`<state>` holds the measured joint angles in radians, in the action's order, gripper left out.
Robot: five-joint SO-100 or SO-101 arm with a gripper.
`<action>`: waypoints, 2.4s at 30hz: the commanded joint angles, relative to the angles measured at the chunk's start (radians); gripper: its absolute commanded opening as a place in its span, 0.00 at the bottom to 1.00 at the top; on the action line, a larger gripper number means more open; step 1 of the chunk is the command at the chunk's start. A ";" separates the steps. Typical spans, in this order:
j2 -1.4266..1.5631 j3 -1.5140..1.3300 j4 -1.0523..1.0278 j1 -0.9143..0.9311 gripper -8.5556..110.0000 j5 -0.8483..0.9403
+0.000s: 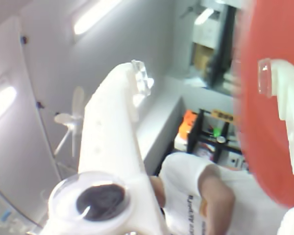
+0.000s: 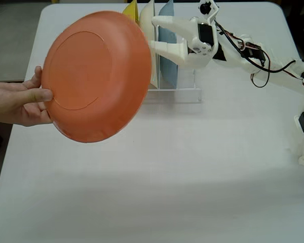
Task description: Please take one of the plates.
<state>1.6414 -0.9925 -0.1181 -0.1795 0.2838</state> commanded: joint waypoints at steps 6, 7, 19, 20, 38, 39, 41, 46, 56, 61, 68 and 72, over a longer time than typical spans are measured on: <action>0.272 -0.147 -0.037 0.002 0.30 -0.046; 0.293 -0.172 -0.043 0.006 0.30 -0.055; 0.497 -0.423 -0.132 0.080 0.18 -0.161; 0.508 -0.436 -0.143 0.087 0.17 -0.166; 0.799 -0.730 -0.167 0.110 0.07 -0.192; 0.827 -0.759 -0.173 0.110 0.07 -0.204; 0.887 -0.827 -0.176 0.110 0.07 -0.215; 1.026 -1.003 -0.179 0.110 0.07 -0.241; 1.244 -1.258 -0.181 0.110 0.07 -0.264; 1.351 -1.381 -0.219 0.110 0.07 -0.291; 1.476 -1.537 -0.304 0.124 0.07 -0.360; 1.523 -1.614 -0.360 0.143 0.07 -0.388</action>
<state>3.1263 -2.5909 -0.4541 -0.0522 -0.0905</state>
